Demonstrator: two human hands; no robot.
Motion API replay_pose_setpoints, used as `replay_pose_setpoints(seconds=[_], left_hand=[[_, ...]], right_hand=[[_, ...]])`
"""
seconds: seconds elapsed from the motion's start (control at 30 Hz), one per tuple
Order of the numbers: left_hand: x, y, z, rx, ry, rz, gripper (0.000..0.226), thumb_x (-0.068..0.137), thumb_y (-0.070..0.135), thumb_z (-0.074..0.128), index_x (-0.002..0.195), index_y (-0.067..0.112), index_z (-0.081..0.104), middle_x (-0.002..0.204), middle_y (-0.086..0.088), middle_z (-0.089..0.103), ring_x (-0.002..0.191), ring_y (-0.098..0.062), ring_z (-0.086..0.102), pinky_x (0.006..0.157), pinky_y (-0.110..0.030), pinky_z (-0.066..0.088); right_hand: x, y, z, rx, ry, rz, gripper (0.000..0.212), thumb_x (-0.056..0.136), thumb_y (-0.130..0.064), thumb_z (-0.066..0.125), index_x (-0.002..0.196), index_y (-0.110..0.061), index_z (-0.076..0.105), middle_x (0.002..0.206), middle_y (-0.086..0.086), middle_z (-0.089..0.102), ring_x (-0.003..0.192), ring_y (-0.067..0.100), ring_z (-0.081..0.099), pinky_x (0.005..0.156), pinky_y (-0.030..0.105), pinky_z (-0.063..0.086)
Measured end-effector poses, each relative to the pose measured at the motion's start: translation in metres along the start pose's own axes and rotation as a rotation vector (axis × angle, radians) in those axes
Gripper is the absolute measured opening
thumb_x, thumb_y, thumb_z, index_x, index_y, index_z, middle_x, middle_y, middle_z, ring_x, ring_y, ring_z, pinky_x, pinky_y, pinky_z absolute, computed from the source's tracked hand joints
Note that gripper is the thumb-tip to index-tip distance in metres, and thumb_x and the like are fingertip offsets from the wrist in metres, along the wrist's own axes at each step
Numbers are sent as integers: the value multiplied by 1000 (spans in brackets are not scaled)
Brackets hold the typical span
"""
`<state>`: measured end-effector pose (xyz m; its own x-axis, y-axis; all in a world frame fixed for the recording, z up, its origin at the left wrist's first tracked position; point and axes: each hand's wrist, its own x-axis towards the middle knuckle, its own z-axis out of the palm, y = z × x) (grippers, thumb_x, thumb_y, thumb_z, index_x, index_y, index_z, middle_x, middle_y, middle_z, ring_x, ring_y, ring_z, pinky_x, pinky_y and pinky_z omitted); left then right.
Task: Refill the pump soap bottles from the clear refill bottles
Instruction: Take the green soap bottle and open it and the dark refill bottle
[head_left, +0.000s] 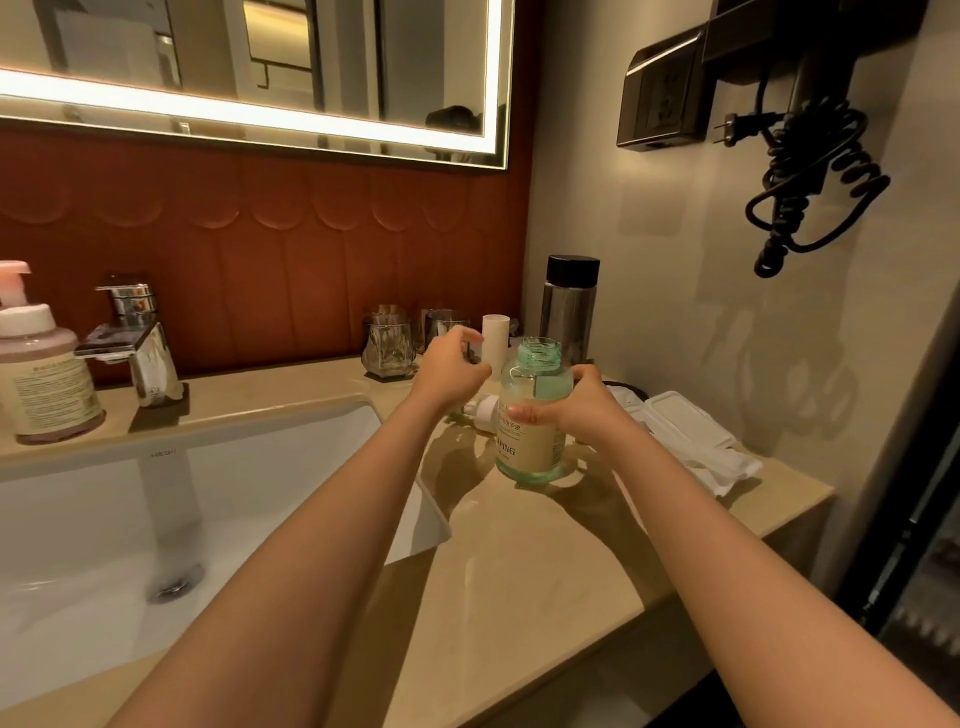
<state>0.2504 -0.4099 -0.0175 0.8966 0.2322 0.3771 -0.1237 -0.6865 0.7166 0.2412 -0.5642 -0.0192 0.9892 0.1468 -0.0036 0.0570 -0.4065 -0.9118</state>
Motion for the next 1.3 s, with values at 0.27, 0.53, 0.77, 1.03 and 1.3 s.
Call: replay_pose_setpoints(seconds=[0.27, 0.53, 0.77, 1.03, 1.3], left_hand=[[14, 18, 0, -148, -105, 19, 31, 90, 14, 52, 122, 16, 51, 122, -6, 55, 105, -18, 53, 79, -29, 41], [62, 32, 6, -64, -153, 112, 31, 92, 14, 49, 123, 16, 53, 126, -5, 56, 113, -19, 52, 88, -28, 42], [101, 38, 41, -21, -269, 123, 46, 94, 11, 44, 139, 8, 36, 140, -10, 45, 128, -23, 43, 103, -31, 37], [109, 27, 48, -49, -317, 70, 57, 88, -4, 41, 143, 9, 33, 144, -10, 41, 134, -23, 37, 111, -40, 31], [101, 64, 0, -40, -203, 191, 70, 87, 13, 60, 146, 9, 22, 144, -11, 38, 129, -23, 42, 103, -32, 40]], right_hand=[[13, -30, -35, 150, 28, 72, 60, 83, 13, 54, 137, -7, 37, 136, 13, 45, 123, 27, 45, 98, 38, 43], [88, -32, -34, -15, 272, -2, 70, 78, -23, 72, 135, -6, 34, 132, 12, 47, 119, 29, 47, 89, 37, 45], [146, -40, -29, -159, 444, -131, 89, 73, -36, 77, 136, -4, 24, 139, 15, 40, 125, 32, 43, 90, 39, 43], [162, -29, -26, -204, 502, -121, 72, 67, -46, 80, 119, -4, 51, 116, 12, 60, 105, 29, 58, 66, 30, 43], [120, -75, -43, -91, 519, -287, 70, 70, -36, 80, 123, -6, 47, 123, 9, 54, 113, 23, 53, 73, 24, 39]])
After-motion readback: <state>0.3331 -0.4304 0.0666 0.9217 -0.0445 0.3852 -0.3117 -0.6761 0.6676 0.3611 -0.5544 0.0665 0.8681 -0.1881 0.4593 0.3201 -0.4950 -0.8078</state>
